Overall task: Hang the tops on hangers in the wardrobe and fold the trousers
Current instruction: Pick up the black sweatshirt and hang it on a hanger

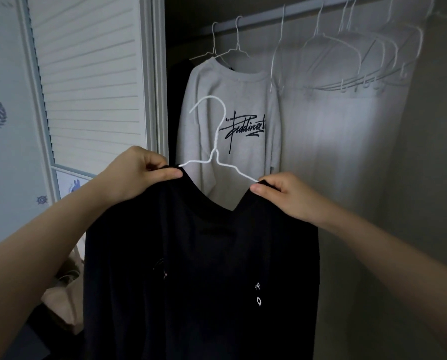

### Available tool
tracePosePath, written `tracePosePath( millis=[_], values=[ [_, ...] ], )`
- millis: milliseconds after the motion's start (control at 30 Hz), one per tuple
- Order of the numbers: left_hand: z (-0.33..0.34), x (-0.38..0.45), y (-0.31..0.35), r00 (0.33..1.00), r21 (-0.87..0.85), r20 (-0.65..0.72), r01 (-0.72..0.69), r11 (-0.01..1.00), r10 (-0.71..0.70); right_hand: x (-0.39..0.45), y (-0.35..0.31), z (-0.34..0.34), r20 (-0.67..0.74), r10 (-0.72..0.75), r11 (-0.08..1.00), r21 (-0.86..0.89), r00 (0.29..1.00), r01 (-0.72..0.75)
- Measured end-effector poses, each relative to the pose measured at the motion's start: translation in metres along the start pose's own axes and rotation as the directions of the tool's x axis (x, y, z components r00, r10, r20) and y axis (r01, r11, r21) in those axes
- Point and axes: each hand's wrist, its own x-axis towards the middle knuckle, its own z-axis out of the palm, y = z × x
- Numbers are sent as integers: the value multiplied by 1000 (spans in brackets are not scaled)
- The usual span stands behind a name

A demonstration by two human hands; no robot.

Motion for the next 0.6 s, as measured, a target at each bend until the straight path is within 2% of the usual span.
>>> tracePosePath(
  millis=[167,300,467,500,600],
  values=[
    [-16,3,-31,996,-40,-41,73,997,-74,-5,10,-13,-53,103,980,174,993,-93],
    [-17,7,-48,987,-84,-65,140,987,-146,-11,6,-18,-2,219,940,269,976,-210],
    [1,29,-48,981,153,-158,140,978,-116,-8,-16,-27,-19,396,854,374,918,-361],
    [5,34,-45,987,175,-114,133,976,-114,-6,-23,-32,-25,453,825,392,891,-407],
    [21,45,-30,976,146,162,122,982,-145,1,-44,-49,-27,608,707,475,794,-525]
  ],
)
